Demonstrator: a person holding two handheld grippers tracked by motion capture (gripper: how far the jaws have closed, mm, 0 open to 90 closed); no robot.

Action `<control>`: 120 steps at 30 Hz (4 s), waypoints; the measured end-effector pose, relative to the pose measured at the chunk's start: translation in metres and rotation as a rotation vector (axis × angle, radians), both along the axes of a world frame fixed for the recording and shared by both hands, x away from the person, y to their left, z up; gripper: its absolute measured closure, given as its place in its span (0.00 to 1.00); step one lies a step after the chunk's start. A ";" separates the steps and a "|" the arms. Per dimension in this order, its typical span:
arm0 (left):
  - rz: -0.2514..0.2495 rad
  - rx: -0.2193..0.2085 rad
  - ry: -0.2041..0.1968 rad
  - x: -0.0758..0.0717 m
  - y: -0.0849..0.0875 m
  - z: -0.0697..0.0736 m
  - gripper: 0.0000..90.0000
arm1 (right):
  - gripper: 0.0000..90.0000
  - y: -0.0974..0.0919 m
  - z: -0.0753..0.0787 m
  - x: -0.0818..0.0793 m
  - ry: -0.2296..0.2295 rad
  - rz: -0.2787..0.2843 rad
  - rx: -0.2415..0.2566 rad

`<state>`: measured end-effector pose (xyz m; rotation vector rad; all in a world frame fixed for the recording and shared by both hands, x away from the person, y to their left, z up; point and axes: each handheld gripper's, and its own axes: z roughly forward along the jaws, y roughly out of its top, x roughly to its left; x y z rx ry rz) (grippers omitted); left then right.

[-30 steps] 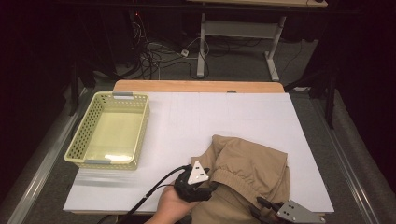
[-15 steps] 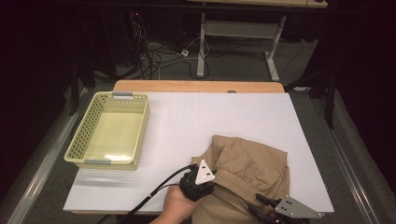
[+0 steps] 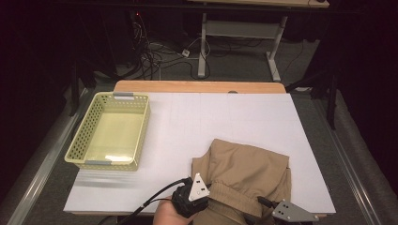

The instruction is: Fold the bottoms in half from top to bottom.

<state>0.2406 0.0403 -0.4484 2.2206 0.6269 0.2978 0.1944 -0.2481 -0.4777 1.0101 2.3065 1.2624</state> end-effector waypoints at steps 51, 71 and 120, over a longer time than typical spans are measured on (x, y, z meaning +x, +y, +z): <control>0.128 -0.235 0.061 0.029 0.092 -0.021 0.07 | 0.04 -0.077 0.001 0.014 -0.058 -0.255 0.048; 0.144 -0.211 0.104 0.082 0.049 -0.003 0.07 | 0.01 -0.076 0.001 0.013 -0.066 -0.257 0.029; 0.115 -0.035 0.118 0.138 -0.010 -0.034 0.91 | 0.24 -0.076 0.017 0.108 0.063 -0.475 -0.046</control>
